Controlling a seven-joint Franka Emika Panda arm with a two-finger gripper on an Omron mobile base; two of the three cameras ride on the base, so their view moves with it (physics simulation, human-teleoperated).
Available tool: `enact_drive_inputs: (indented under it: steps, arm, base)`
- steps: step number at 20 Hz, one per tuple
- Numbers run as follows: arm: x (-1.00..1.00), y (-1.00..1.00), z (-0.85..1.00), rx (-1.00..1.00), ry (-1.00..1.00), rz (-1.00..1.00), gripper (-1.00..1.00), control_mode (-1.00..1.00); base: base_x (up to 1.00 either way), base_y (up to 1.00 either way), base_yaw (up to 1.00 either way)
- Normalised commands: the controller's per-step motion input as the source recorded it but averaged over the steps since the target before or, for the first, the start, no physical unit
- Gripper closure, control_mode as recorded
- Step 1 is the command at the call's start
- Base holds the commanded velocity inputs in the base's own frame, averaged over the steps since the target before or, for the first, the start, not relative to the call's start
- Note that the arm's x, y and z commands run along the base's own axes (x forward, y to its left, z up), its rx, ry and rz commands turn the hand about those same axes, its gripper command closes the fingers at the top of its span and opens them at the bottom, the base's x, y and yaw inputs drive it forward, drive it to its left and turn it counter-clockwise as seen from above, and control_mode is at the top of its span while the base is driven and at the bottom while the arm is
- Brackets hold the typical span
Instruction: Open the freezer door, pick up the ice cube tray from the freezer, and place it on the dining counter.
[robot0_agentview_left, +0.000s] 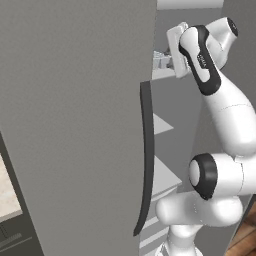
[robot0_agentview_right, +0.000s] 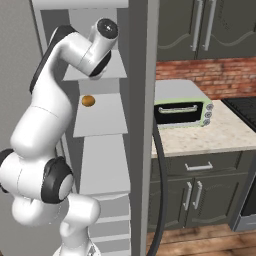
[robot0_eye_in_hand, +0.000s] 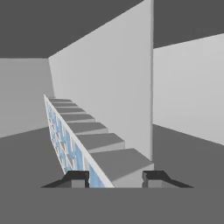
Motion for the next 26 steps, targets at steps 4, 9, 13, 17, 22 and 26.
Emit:
enact_drive_inputs:
  steps: [4,9,13,17,22,26]
  arm:
    - [-0.44,-0.07,0.0,0.0,0.0,-0.05,1.0,-1.0]
    - [-0.49,0.0,0.0,0.0,0.0,-0.04,1.0,-1.0]
    - [-0.52,-0.04,0.0,0.0,0.0,-0.01,1.0,-1.0]
    - [-0.59,-0.11,0.0,0.0,0.0,0.0,1.0,-1.0]
    - [-0.58,-0.05,0.0,0.0,0.0,0.0,1.0,-1.0]
    - [-0.57,0.0,0.0,0.0,0.0,-0.04,1.0,-1.0]
  base:
    - [0.0,0.0,0.0]
    - [0.0,0.0,0.0]
    - [0.0,0.0,0.0]
    - [0.0,0.0,0.0]
    - [0.0,0.0,0.0]
    - [0.0,0.0,0.0]
